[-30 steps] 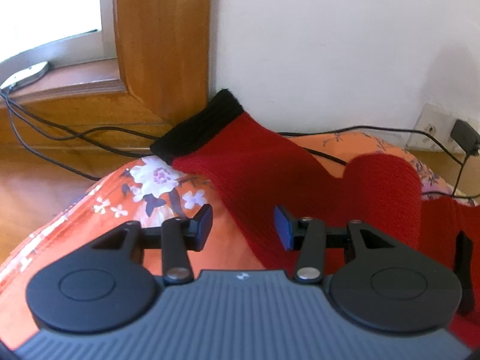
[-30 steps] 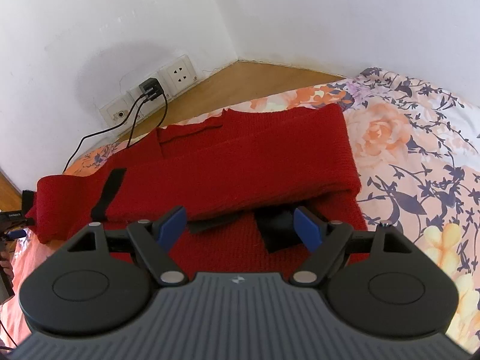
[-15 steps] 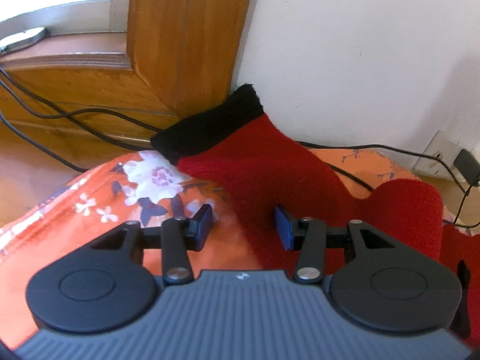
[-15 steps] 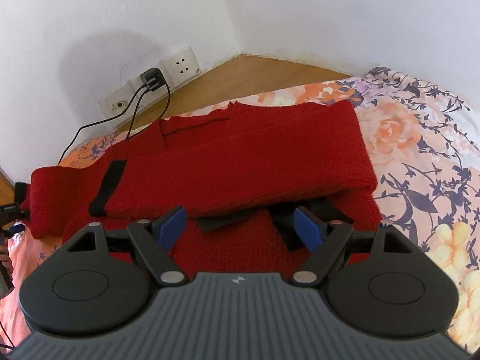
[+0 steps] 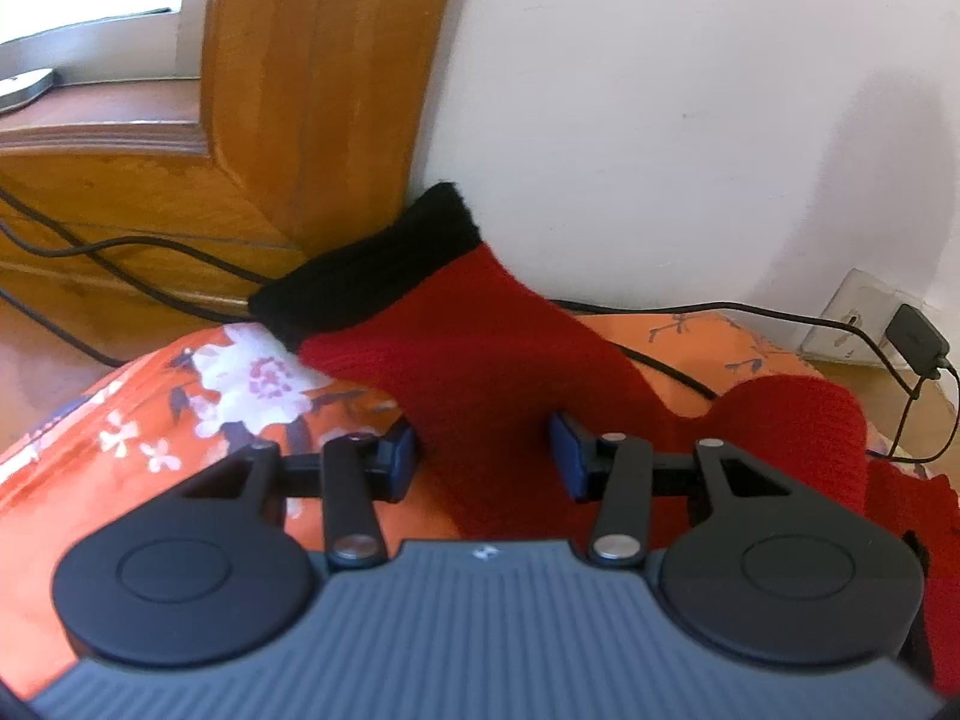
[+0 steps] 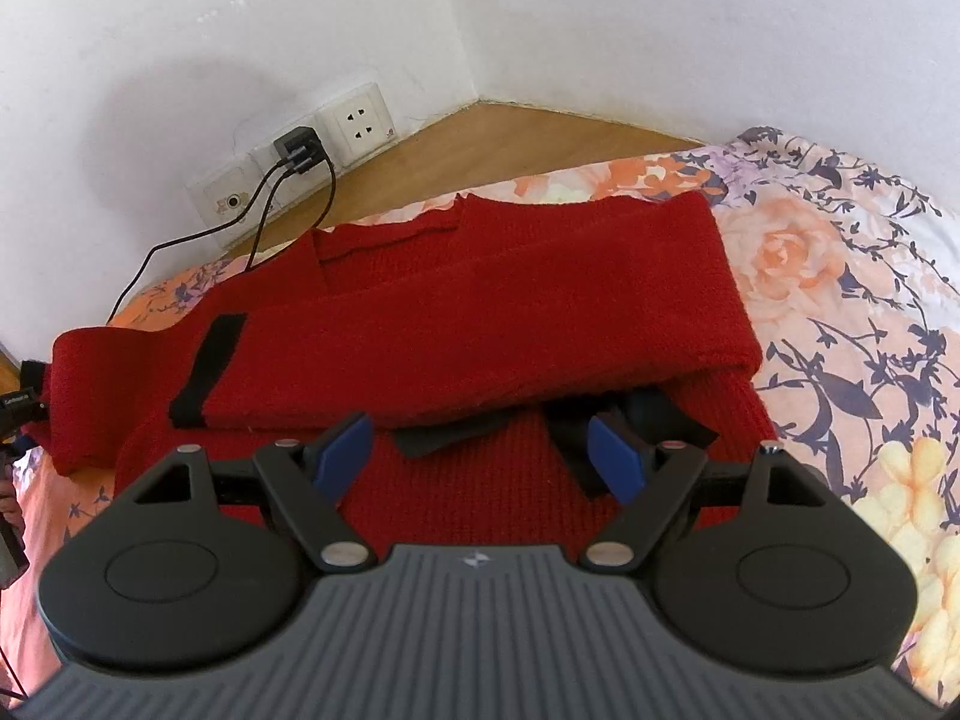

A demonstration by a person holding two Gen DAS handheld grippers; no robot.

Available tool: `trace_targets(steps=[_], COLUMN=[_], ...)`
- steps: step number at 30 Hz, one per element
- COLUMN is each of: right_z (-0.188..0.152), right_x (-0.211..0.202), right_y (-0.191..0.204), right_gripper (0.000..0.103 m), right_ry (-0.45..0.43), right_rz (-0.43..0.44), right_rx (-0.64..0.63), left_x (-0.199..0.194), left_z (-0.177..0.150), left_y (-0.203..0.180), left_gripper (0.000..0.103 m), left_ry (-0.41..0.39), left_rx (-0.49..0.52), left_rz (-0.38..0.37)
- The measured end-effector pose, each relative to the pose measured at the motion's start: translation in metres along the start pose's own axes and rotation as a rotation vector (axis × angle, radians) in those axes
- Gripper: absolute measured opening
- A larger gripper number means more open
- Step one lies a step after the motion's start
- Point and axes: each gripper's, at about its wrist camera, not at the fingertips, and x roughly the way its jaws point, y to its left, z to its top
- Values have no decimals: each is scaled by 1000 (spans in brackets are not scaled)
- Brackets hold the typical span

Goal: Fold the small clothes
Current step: 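Reach the left tool to the other black-cuffed sleeve and grasp it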

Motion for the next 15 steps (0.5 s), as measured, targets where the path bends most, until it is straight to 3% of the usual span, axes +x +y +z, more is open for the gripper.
trace_targets(steps=[6, 15], right_z=[0, 0], right_x=[0, -1], right_y=[3, 4], right_gripper=[84, 84], right_ry=[-3, -11], right_rz=[9, 27], right_rx=[-8, -11], left_x=[-5, -45], left_z=[3, 15], left_y=[-3, -12], left_gripper=[17, 12], left_ry=[-7, -84], left_rx=[24, 43], left_rz=[-29, -117])
